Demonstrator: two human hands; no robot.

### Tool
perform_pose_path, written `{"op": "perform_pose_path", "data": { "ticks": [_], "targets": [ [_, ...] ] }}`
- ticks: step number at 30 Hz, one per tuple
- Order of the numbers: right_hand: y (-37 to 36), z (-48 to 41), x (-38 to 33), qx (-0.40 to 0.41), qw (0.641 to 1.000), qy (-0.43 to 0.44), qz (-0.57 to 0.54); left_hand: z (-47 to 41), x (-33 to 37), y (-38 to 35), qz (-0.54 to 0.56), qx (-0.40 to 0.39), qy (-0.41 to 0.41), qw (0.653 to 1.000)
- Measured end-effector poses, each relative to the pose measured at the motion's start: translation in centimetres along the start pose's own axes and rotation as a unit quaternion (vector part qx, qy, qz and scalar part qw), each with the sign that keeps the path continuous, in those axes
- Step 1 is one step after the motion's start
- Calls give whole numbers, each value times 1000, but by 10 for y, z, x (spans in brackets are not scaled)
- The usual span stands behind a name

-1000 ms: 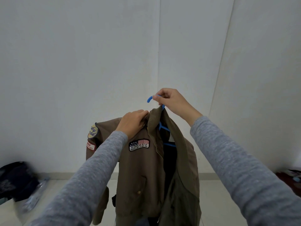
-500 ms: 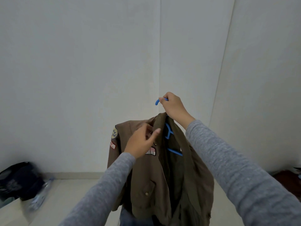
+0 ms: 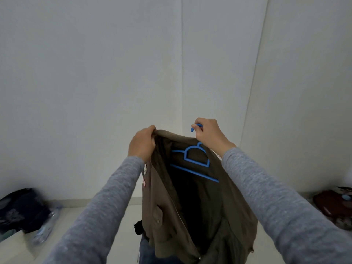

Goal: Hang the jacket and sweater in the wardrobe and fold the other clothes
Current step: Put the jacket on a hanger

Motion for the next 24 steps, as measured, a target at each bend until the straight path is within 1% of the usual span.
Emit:
{"op": "perform_pose_path", "data": {
  "ticks": [4,7,8,9,11,12,13,14,15,16,17,18,19,20,21,23,24],
  "targets": [
    [7,3,9,23,1000,0,3,-7,-28,20,-10,47,42,998],
    [7,7,15,21,1000,-8,3,-8,-49,37,67,68,103,990],
    [7,8,18,23,1000,-11,8,-8,-52,39,100,58,103,988],
    [7,9,20,29,999,-17,10,-7,-53,41,126,36,81,988],
    [13,9,25,65,997,-38,-3,-2,-45,40,164,-46,20,985],
    [16,9,27,92,994,-54,-23,3,-39,34,191,-106,1,976],
    [20,9,27,122,989,-70,-46,11,-30,24,218,-182,-12,959],
    [21,8,26,149,982,-85,-72,23,-21,9,221,-269,-20,937],
    [22,7,25,169,976,-97,-95,40,-8,-7,195,-355,-28,914],
    [20,5,22,174,973,-104,-111,58,3,-24,145,-434,-32,888],
    [17,2,19,164,973,-104,-121,74,13,-38,101,-501,-27,859],
    [13,-1,15,145,976,-100,-125,86,17,-49,78,-545,-16,835],
    [9,-3,11,124,979,-93,-129,90,19,-57,73,-562,-9,824],
    [6,-5,9,110,981,-86,-136,86,16,-60,73,-546,-9,834],
    [5,-5,7,104,981,-80,-144,76,12,-60,69,-493,-20,867],
    [8,-5,8,107,977,-78,-165,47,-7,-48,75,-313,-21,947],
    [11,-6,10,109,974,-82,-180,37,-17,-38,96,-223,-6,970]
  ]
}}
Point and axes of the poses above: each hand's wrist, its own z-axis away from the middle knuckle, its own y-axis out of the back of the hand, x = y × z, the point moved 6 cm from there along -z, towards the middle knuckle, and after that the axes turned 4 degrees about y, right-handed, at the moved point
